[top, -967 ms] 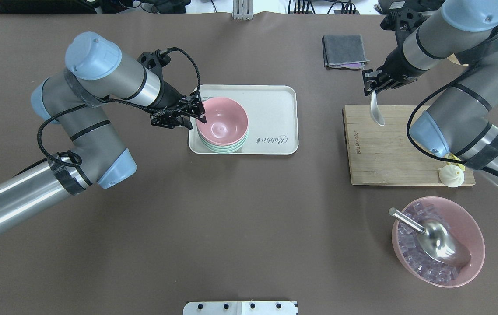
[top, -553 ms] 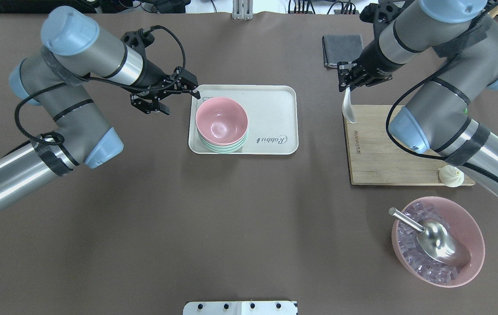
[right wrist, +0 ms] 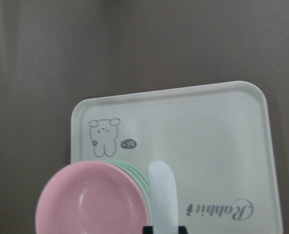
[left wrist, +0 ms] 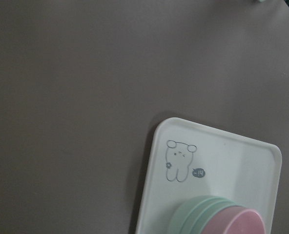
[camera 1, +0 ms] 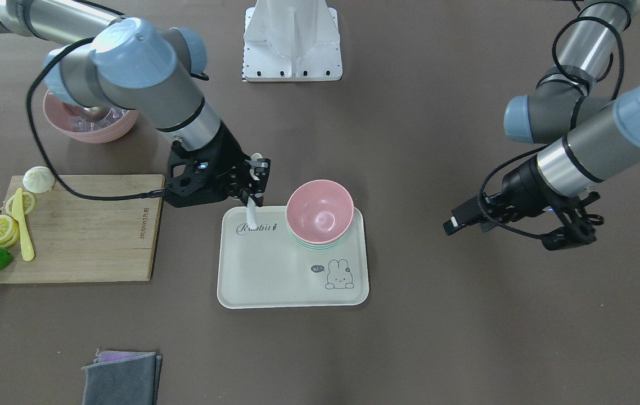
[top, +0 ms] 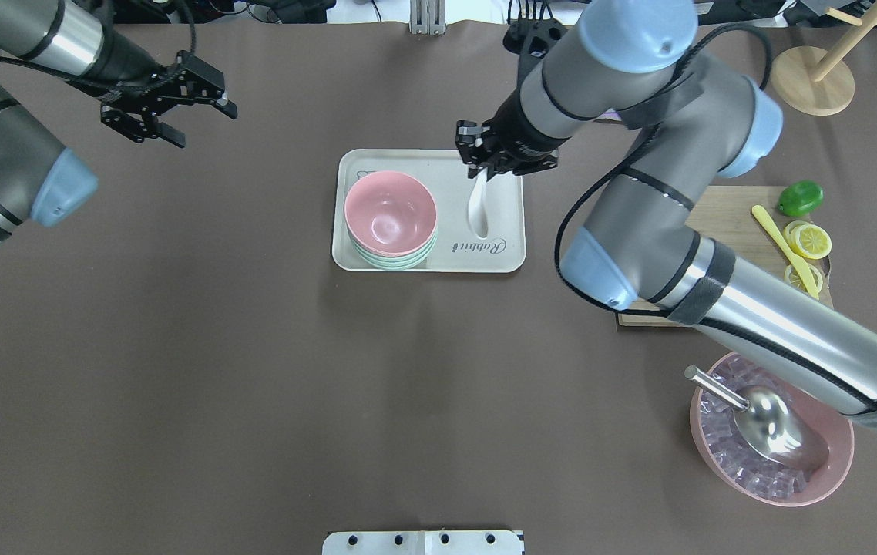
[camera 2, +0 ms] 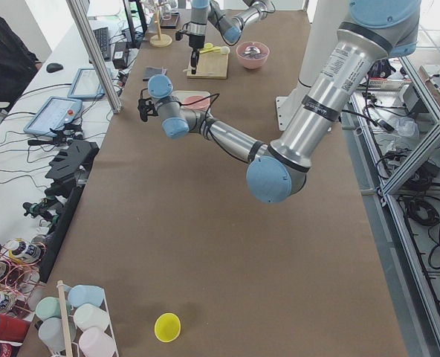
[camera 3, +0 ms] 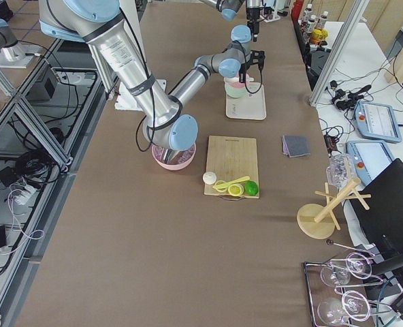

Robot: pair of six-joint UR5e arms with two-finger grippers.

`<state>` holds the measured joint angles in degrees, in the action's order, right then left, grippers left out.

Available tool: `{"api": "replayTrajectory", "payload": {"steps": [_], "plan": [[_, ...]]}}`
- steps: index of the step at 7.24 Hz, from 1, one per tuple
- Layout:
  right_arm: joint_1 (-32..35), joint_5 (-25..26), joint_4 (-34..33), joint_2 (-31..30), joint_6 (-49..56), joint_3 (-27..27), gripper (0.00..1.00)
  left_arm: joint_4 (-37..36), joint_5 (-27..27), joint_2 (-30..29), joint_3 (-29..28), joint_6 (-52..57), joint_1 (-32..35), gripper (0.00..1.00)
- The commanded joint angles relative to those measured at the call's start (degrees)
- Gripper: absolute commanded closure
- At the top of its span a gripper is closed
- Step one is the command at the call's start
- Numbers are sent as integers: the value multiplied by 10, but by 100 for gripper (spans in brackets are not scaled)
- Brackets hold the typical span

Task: Stack pink bowl on green and place spoon

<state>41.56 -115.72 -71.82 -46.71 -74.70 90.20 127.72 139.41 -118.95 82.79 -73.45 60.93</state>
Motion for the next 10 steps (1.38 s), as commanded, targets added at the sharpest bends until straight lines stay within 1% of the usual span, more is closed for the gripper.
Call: {"api": "replayTrajectory", "payload": {"steps": [1, 3, 4, 5, 7, 8, 9, 10], "plan": [[-46, 114, 102, 44, -69, -85, 100, 0, 4, 15, -1, 17, 11, 1], [-46, 124, 106, 52, -68, -107, 100, -1, 4, 16, -2, 17, 11, 1], [-46, 123, 107, 52, -62, -108, 36, 0, 1, 16, -3, 17, 11, 1], [-52, 131, 107, 53, -60, -108, 0, 1, -1, 16, -7, 19, 11, 1], [-46, 123, 106, 56, -62, -105, 0, 20, -3, 17, 0, 20, 20, 1], [-31, 93, 96, 51, -54, -104, 0, 24, -26, 30, 3, 20, 37, 1], [0, 53, 72, 25, 3, -98, 0, 25, -68, 52, 6, 63, 60, 1], [36, 27, 33, -25, 97, -79, 0, 19, -107, 97, 11, 154, 94, 1]]}}
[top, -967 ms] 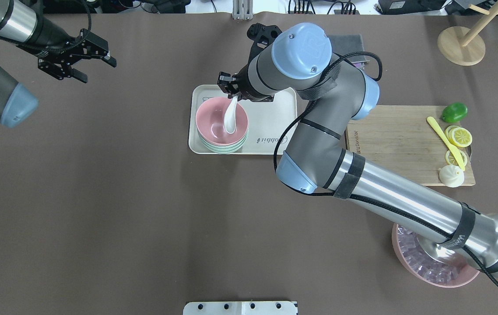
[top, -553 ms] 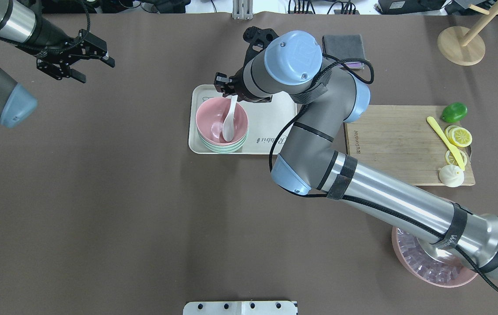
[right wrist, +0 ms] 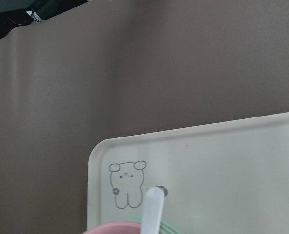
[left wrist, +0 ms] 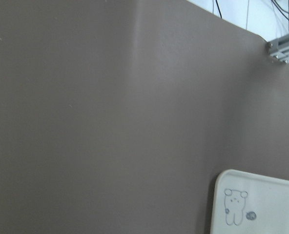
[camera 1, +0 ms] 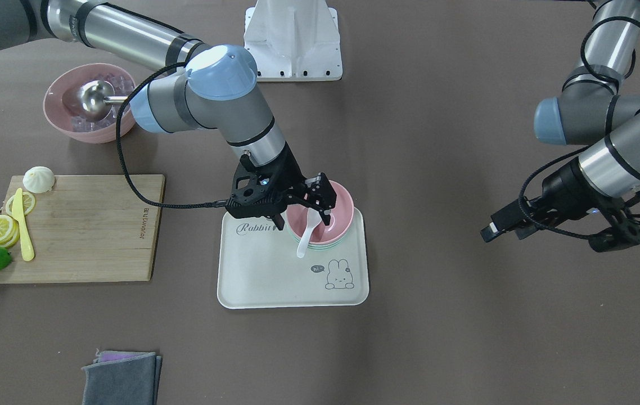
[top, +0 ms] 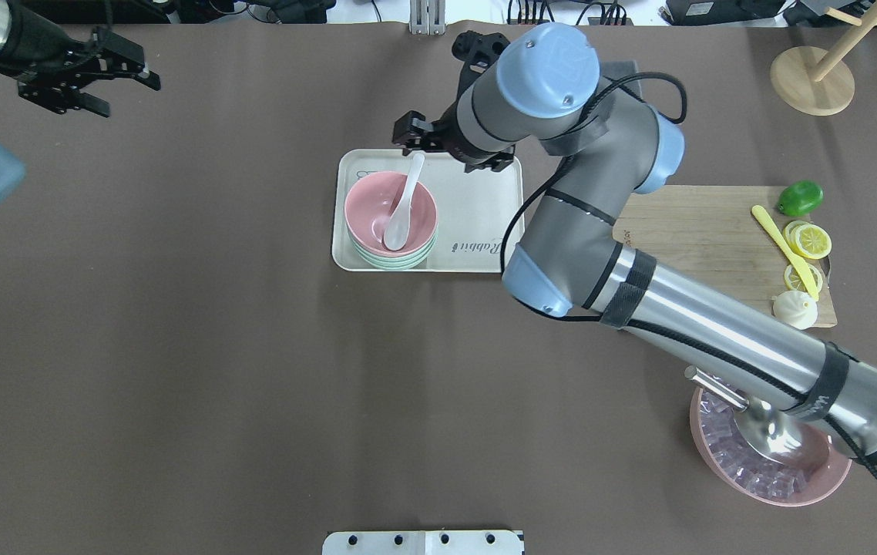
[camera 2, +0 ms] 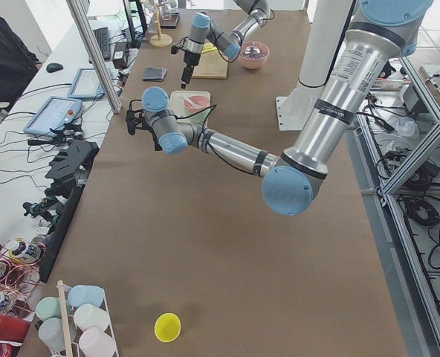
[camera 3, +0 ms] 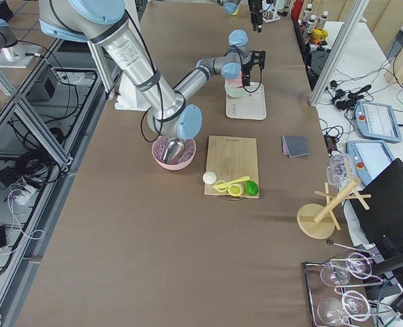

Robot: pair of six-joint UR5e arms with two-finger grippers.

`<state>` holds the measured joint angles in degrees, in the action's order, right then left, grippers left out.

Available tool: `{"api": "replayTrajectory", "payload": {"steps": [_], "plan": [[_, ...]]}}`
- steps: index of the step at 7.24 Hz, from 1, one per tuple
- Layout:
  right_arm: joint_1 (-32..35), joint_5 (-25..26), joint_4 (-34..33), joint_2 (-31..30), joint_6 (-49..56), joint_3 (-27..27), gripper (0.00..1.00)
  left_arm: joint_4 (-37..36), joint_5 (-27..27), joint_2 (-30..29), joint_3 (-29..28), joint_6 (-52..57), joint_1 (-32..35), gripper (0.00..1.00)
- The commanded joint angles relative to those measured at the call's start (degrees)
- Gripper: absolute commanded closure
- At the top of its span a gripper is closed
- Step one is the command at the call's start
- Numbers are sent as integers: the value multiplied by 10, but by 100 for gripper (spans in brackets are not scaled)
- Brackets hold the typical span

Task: Stack pink bowl on green and place spoon

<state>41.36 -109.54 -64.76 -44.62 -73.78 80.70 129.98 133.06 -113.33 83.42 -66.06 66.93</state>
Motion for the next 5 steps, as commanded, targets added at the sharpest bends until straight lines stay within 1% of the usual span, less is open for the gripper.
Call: {"api": "replayTrajectory", "payload": {"steps": [1, 2, 3, 4, 5], "plan": [[80, -68, -97, -93, 181, 46, 0, -16, -38, 61, -1, 191, 86, 1], [132, -100, -182, -135, 308, 75, 0, -57, 1, 81, 4, 344, 132, 1], [189, -126, -252, -188, 435, 107, 0, -91, 9, 116, 5, 422, 160, 1], [257, -154, -265, -247, 569, 110, 0, -94, 10, 145, 3, 428, 173, 1], [334, -187, -266, -286, 686, 84, 0, -85, 9, 172, 4, 428, 175, 1]]}}
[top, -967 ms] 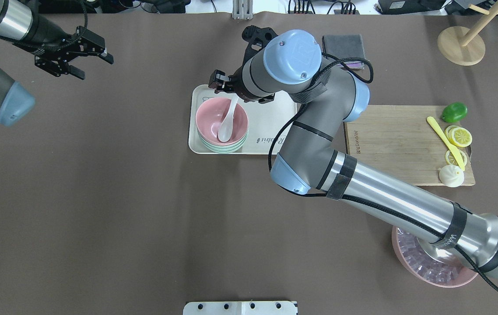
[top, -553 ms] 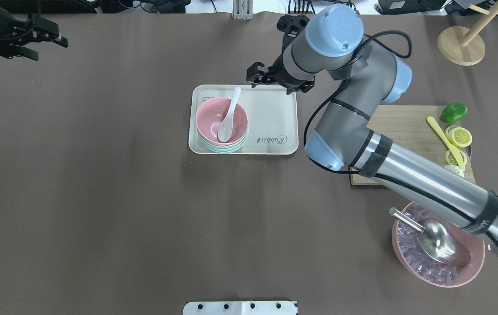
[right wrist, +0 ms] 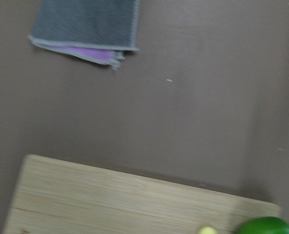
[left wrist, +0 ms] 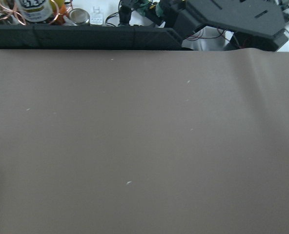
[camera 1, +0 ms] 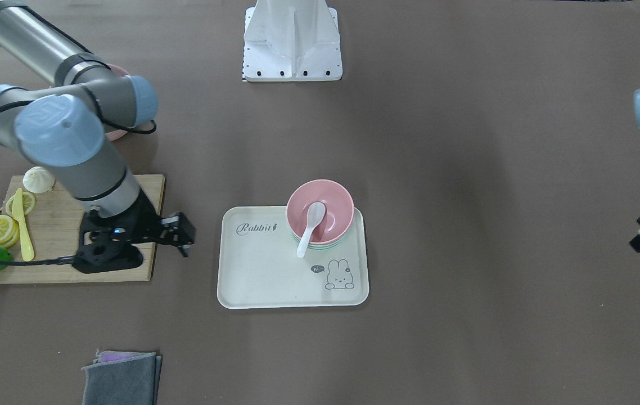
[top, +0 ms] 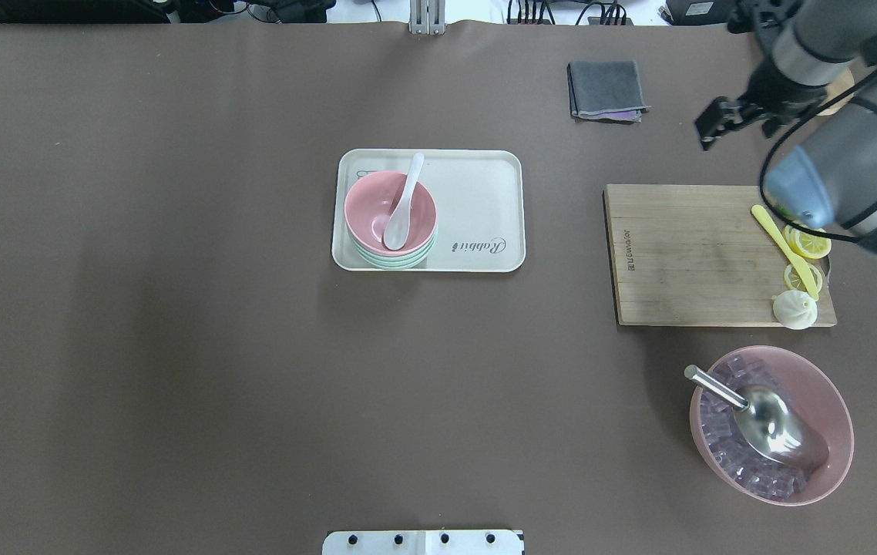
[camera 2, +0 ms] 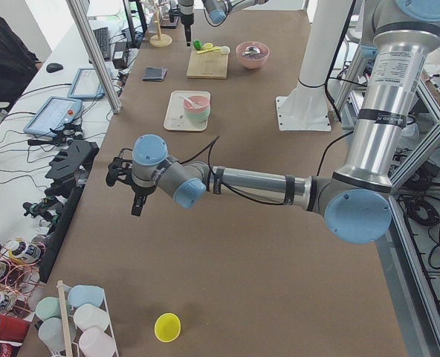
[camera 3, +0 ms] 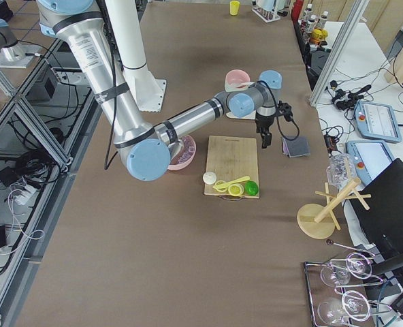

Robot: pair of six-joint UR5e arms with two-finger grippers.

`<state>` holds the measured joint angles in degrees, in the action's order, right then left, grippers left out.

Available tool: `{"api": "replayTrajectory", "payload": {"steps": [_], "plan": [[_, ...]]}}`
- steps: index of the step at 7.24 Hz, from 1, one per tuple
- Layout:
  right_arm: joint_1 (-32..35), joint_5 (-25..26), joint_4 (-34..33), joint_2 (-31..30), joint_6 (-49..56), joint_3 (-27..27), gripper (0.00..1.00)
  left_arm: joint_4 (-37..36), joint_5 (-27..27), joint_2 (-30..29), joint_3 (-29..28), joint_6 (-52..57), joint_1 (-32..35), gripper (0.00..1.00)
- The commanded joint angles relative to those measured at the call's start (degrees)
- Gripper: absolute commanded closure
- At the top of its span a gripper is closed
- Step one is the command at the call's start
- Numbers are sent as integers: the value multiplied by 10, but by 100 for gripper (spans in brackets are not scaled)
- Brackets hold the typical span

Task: Stack pink bowl on green and place spoon

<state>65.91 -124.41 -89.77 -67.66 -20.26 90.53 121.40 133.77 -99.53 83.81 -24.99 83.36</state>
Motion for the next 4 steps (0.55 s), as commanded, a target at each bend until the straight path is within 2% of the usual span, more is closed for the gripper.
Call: {"api": "replayTrajectory", "payload": {"steps": [1, 2, 3, 4], "plan": [[152, -88, -16, -100, 212, -51, 0, 2, -4, 46, -3, 19, 13, 1], [178, -88, -10, -138, 276, -76, 0, 1, -22, 63, -1, 18, 13, 1], [203, -81, -17, -150, 285, -83, 0, 1, -75, 75, 0, 26, 12, 1], [219, -80, -18, -157, 288, -83, 0, -11, -66, 76, 5, 28, 15, 1]]}}
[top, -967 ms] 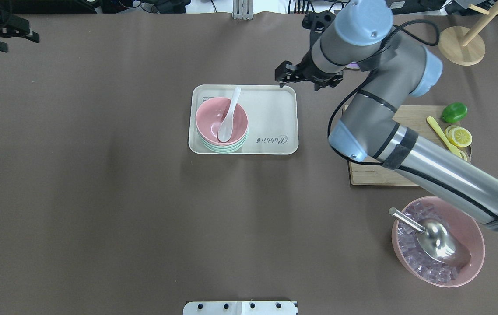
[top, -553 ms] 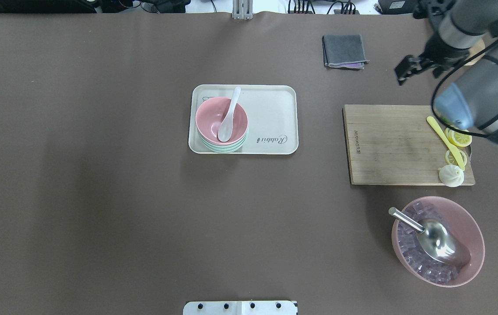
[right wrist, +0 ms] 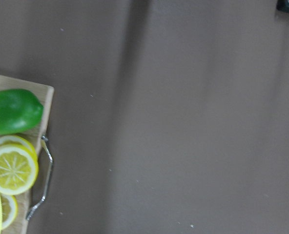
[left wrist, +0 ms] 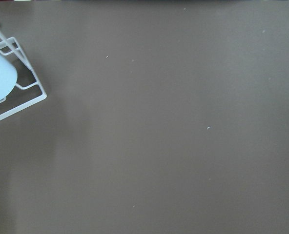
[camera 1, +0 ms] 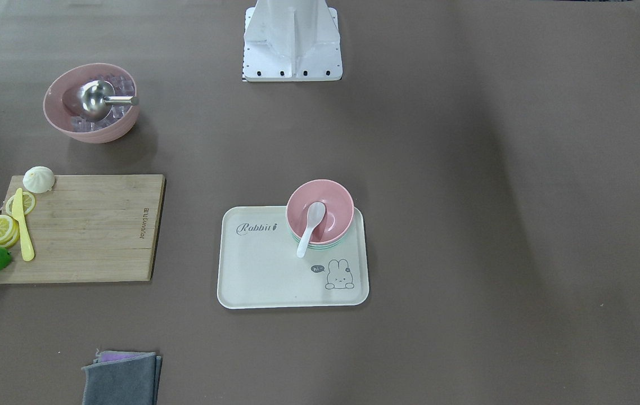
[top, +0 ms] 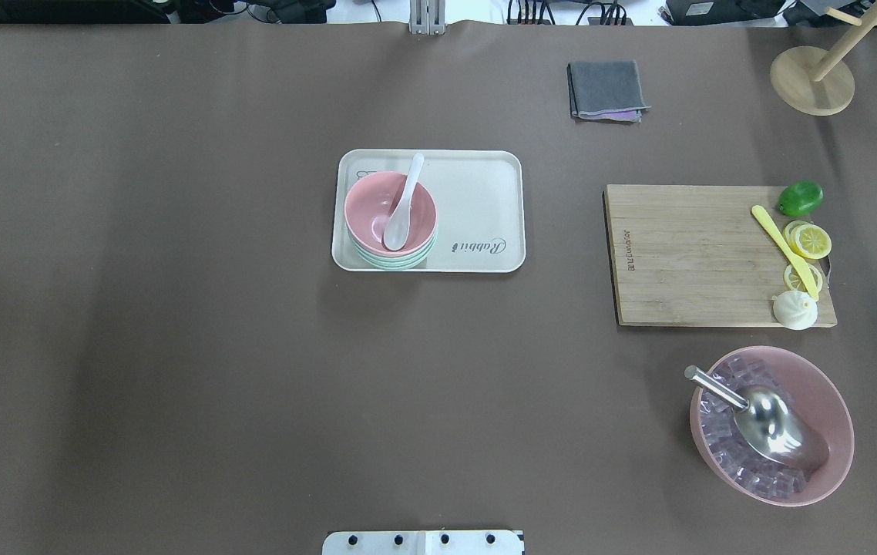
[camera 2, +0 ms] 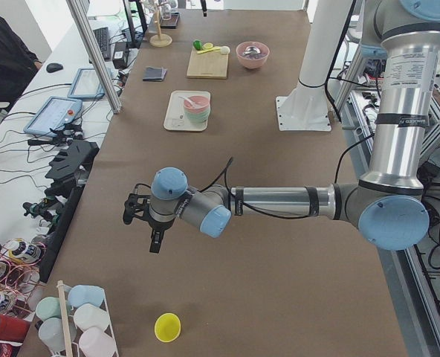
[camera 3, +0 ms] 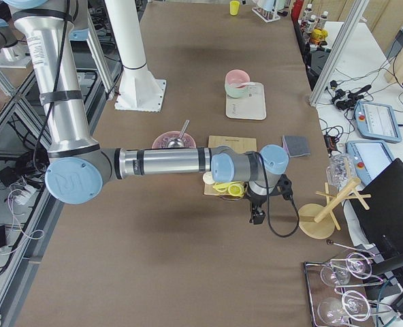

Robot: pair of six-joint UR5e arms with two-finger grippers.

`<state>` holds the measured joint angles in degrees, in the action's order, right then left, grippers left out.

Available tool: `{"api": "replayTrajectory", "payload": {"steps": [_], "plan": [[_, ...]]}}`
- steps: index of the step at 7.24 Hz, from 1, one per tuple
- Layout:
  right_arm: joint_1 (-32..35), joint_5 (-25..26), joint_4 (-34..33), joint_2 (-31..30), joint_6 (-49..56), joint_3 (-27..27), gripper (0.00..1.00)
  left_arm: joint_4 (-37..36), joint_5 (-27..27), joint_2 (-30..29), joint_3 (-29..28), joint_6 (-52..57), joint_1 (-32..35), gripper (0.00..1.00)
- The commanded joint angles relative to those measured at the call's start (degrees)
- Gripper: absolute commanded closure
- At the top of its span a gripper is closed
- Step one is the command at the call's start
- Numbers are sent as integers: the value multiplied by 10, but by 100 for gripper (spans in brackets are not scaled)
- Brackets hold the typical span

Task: Stack pink bowl on green and place spoon

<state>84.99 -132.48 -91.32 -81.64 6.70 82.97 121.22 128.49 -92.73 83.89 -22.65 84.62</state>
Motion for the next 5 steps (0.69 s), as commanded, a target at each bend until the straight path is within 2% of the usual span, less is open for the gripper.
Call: {"api": "replayTrajectory", "payload": {"steps": [1, 2, 3, 4, 5], "plan": [[37, -3, -1, -24, 19, -6, 0, -49, 36, 7, 27, 4, 19, 1], [45, -10, -1, -26, 17, 4, 0, -124, 63, 10, 74, 4, 34, 1], [45, -28, -3, -25, 7, 19, 0, -195, 65, 33, 133, 6, 35, 1], [45, -37, -7, -26, 2, 31, 0, -208, 66, 69, 167, 23, 35, 1], [46, -45, -6, -33, -18, 43, 0, -206, 66, 86, 165, 40, 35, 1]]}}
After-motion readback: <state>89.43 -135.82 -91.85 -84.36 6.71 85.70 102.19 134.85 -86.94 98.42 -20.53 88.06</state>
